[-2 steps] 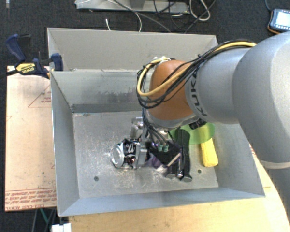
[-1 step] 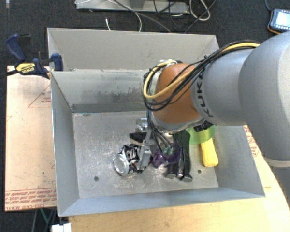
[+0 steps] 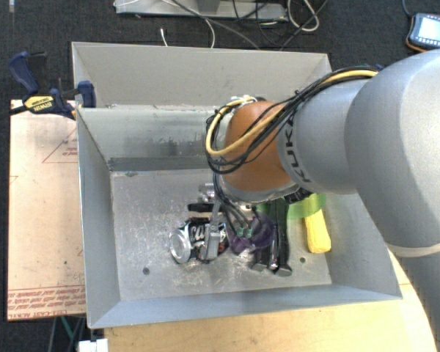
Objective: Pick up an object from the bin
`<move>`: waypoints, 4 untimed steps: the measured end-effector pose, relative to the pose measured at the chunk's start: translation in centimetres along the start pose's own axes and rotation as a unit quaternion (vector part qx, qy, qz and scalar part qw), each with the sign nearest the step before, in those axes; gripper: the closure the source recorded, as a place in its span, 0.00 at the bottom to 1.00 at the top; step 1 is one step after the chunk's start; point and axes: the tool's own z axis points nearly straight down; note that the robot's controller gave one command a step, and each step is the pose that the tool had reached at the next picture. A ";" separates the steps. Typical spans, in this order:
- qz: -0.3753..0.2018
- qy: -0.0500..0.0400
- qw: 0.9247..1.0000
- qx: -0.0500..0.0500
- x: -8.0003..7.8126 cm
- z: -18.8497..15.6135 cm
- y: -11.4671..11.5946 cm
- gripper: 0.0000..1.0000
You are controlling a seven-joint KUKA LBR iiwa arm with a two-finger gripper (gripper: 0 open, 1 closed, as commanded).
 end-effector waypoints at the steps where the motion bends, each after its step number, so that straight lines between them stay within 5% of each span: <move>1: 0.008 -0.005 1.000 -0.001 0.0 -2.3 -0.1 0.00; 2: 0.011 -0.001 1.000 -0.001 0.4 0.2 0.1 0.00; 3: 0.024 -0.008 1.000 -0.004 -0.3 -0.1 -1.5 1.00; 4: 0.025 -0.009 1.000 -0.004 -0.3 -0.1 -1.5 1.00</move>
Offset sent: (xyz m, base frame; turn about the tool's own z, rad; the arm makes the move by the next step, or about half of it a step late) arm -0.0049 0.0005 -0.0043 0.0229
